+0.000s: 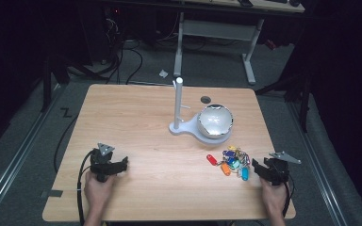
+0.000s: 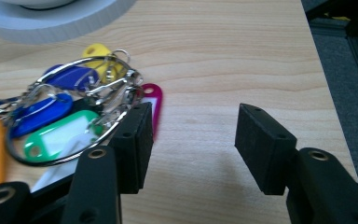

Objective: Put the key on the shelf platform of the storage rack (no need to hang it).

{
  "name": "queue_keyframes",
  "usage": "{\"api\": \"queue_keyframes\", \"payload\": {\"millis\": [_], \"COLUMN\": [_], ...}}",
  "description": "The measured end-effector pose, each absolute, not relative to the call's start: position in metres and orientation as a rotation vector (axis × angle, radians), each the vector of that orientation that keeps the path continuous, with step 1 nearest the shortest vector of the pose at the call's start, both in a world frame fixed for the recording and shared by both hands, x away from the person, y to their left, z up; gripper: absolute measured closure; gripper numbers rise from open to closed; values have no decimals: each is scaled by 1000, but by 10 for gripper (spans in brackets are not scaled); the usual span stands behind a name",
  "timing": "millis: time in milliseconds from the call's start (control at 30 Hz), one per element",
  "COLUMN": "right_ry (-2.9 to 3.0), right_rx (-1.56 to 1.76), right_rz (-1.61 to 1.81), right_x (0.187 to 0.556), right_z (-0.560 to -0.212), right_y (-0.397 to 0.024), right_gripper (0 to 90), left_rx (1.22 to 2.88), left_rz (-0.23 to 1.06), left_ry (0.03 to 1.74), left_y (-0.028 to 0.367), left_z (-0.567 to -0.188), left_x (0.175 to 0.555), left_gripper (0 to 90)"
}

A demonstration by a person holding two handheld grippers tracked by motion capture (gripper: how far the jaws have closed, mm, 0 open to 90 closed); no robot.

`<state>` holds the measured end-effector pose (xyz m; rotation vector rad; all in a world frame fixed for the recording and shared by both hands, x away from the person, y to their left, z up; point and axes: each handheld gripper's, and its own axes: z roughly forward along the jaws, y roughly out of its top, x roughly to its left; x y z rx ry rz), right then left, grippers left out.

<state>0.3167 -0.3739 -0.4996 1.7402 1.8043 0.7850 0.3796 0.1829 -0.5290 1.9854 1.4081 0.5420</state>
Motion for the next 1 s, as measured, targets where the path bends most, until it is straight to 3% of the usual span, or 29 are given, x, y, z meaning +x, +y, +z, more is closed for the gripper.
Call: {"api": "queue_keyframes", "payload": {"millis": [433, 1000], "right_ry": [1893, 2021], "right_rx": [1622, 1604], "right_rz": [868, 793], "right_x": [312, 343], "right_z": [-480, -495], "right_y": [-352, -320], "right_gripper": [501, 398], "left_rx": [1986, 1986], "left_rz": [542, 542], "left_ry": [1408, 1408], "left_y": [183, 183], "left_z": [-529, -529], "left_x": [380, 380], "left_gripper": [169, 169]}}
